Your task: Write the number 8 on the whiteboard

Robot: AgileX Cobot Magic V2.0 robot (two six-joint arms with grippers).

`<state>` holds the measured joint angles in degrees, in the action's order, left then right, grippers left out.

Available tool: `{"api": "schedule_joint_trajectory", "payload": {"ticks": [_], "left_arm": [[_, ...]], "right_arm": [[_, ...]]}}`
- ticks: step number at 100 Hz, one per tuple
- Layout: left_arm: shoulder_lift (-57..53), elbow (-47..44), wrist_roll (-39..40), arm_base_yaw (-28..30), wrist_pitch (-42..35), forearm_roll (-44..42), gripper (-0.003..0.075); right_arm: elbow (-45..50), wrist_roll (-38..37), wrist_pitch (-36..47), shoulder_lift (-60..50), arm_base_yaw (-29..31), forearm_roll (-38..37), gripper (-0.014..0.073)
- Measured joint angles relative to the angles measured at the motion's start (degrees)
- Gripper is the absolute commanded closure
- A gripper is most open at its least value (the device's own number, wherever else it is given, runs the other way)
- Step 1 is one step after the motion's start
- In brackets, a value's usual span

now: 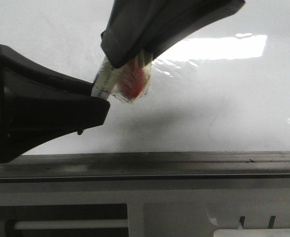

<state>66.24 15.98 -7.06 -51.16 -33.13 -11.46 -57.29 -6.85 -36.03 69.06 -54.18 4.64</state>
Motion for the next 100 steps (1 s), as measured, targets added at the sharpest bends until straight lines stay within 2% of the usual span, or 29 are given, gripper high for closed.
{"api": "schedule_joint_trajectory", "payload": {"ticks": [6, 11, 32, 56, 82, 100], "left_arm": [[0.0, 0.0, 0.0, 0.0, 0.09, 0.82, 0.0741], [-0.24, 0.0, 0.0, 0.0, 0.23, 3.68, 0.0741], [-4.5, 0.0, 0.1, 0.13, 3.67, 23.92, 0.0741], [-9.41, 2.7, 0.2, 2.77, 13.28, 43.73, 0.0741], [-6.03, 7.19, 0.2, 7.14, 22.34, 49.5, 0.0741], [-5.19, 7.95, 0.2, 7.4, 23.44, 49.87, 0.0741]], "right_arm": [[0.0, 0.0, 0.5, 0.0, 0.0, 0.15, 0.0223], [0.0, 0.0, 0.83, 0.0, 0.0, 0.14, 0.0179], [0.0, 0.0, 0.83, 0.0, 0.0, 0.14, 0.0176], [0.0, 0.0, 0.83, 0.0, 0.0, 0.14, 0.0177], [0.0, 0.0, 0.33, 0.0, 0.0, 0.14, 0.0177], [0.0, 0.0, -0.62, 0.0, 0.0, 0.14, 0.0177]]}}
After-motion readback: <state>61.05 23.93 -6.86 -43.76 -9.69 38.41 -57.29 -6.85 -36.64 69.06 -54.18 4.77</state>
